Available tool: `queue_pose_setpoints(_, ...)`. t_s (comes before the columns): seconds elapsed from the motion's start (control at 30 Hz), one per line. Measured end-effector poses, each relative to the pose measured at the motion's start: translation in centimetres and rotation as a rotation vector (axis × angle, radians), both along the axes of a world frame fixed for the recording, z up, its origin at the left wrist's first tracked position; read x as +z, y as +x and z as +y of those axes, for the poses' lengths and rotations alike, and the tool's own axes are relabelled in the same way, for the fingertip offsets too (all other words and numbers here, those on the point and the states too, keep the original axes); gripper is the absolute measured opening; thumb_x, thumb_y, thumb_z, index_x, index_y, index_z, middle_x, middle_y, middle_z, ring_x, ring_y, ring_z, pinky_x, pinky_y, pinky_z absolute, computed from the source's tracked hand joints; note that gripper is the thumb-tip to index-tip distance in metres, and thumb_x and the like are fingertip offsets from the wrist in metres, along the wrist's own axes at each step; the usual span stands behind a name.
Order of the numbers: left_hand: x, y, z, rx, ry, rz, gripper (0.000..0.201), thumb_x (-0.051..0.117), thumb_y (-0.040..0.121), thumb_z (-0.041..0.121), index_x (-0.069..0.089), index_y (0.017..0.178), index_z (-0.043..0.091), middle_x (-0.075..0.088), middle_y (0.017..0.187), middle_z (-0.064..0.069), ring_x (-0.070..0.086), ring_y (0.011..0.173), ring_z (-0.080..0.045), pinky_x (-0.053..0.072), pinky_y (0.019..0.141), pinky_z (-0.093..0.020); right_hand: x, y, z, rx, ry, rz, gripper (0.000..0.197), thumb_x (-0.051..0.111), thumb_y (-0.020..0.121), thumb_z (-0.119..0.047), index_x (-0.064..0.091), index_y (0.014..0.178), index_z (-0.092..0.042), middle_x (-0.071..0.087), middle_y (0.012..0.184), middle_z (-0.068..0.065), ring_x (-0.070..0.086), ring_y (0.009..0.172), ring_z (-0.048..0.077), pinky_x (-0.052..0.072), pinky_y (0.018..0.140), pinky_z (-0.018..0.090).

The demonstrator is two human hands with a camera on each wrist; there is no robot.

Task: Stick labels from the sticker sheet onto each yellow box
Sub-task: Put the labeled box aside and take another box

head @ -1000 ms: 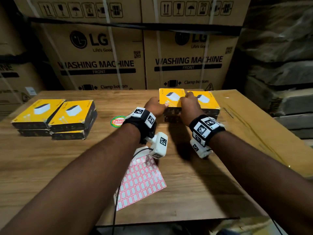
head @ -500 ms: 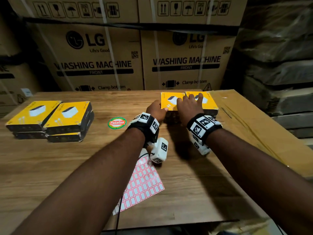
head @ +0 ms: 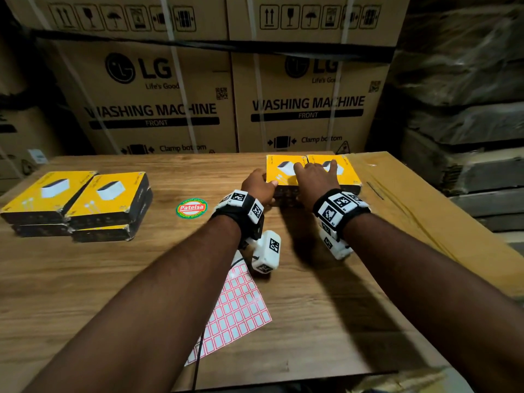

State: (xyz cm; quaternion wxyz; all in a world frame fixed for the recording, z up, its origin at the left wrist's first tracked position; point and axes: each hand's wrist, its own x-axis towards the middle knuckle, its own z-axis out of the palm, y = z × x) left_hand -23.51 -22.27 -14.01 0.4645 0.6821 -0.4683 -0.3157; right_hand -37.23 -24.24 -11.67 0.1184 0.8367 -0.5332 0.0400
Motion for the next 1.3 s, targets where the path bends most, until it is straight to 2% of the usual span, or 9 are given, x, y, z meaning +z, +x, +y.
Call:
queue_pose_setpoints(0.13,0.0,0.0,0.1,0.003,0.016,-0.039,0.031,0.059,0.093,0.015,0.059,0.124,0.016,0.067,0.106,-0.002,0.068,0.085,-0.027,0.059,0.077,-0.046,0.1,0.1,-0.1,-0.019,0.002,0.006,0.060,0.069,0.082,-0.021,0.037,0.132,-0.013,0.054,0.130,0.013,0.046,0.126,0.033,0.015,0.112,0.063)
queue_pose_setpoints(0.27,0.1,0.9,0.7,-0.018,0.041,-0.219,0.036,0.066,0.088,0.023,0.061,0.123,0.015,0.067,0.119,-0.001,0.063,0.110,-0.022,0.049,0.098,-0.036,0.1,0.4,0.4,-0.036,0.007,0.011,0.061,0.067,0.081,-0.018,0.037,0.135,-0.011,0.052,0.132,0.013,0.044,0.128,0.033,0.016,0.112,0.064)
queue_pose_setpoints(0.37,1.1,2.9,2.4,0.061,0.054,-0.358,0.041,0.064,0.091,0.024,0.057,0.130,0.014,0.062,0.128,-0.008,0.057,0.119,-0.025,0.043,0.096,-0.028,0.4,1.7,1.5,-0.002,0.005,-0.014,0.065,0.065,0.081,-0.022,0.035,0.138,-0.013,0.051,0.133,0.013,0.042,0.129,0.034,0.016,0.111,0.064)
queue_pose_setpoints(0.53,3.1,8.5,6.7,0.203,0.062,-0.473,0.038,0.068,0.088,0.031,0.062,0.122,0.015,0.067,0.120,-0.008,0.062,0.109,-0.026,0.048,0.093,-0.030,2.1,6.9,4.3,0.137,0.005,-0.049,0.050,0.062,0.085,-0.028,0.041,0.128,-0.012,0.052,0.129,0.013,0.045,0.126,0.033,0.021,0.109,0.062)
queue_pose_setpoints(0.73,5.7,16.7,14.0,0.392,0.125,-0.652,0.030,0.068,0.086,0.034,0.066,0.112,0.018,0.068,0.117,-0.008,0.060,0.113,-0.027,0.046,0.091,-0.031,3.6,15.7,9.4,0.421,0.047,-0.071,0.060,0.066,0.084,-0.043,0.040,0.130,-0.014,0.054,0.127,0.012,0.050,0.121,0.031,0.031,0.103,0.055)
queue_pose_setpoints(0.93,5.1,23.2,20.3,0.427,0.288,-0.862,0.040,0.064,0.088,0.030,0.057,0.123,0.011,0.061,0.123,-0.017,0.054,0.118,-0.035,0.044,0.093,-0.039,3.0,23.3,13.1,0.574,0.209,-0.133,0.067,0.063,0.085,-0.041,0.033,0.138,-0.012,0.053,0.131,0.014,0.051,0.122,0.034,0.034,0.101,0.052)
queue_pose_setpoints(1.1,2.9,25.8,22.7,0.429,0.330,-0.782,0.051,0.069,0.086,0.026,0.049,0.129,0.007,0.061,0.123,-0.018,0.055,0.117,-0.037,0.046,0.091,-0.041,2.0,26.1,13.9,0.571,0.297,-0.138,0.070,0.068,0.081,-0.043,0.035,0.133,-0.009,0.054,0.125,0.021,0.058,0.109,0.038,0.049,0.084,0.044)
queue_pose_setpoints(1.2,2.2,26.0,23.0,0.446,0.268,-0.679,0.059,0.073,0.084,0.026,0.047,0.134,0.010,0.062,0.123,-0.018,0.056,0.117,-0.037,0.048,0.093,-0.041,1.2,26.7,13.9,0.572,0.331,-0.158,0.068,0.071,0.080,-0.037,0.036,0.130,-0.006,0.051,0.127,0.023,0.060,0.104,0.040,0.049,0.078,0.040)
queue_pose_setpoints(1.3,2.0,25.6,22.7,0.453,0.232,-0.676,0.065,0.077,0.079,0.025,0.046,0.134,0.011,0.060,0.123,-0.019,0.057,0.114,-0.037,0.049,0.093,-0.043,0.6,26.8,13.9,0.578,0.342,-0.218,0.063,0.072,0.080,-0.028,0.039,0.128,-0.004,0.057,0.119,0.023,0.060,0.104,0.039,0.050,0.077,0.039)
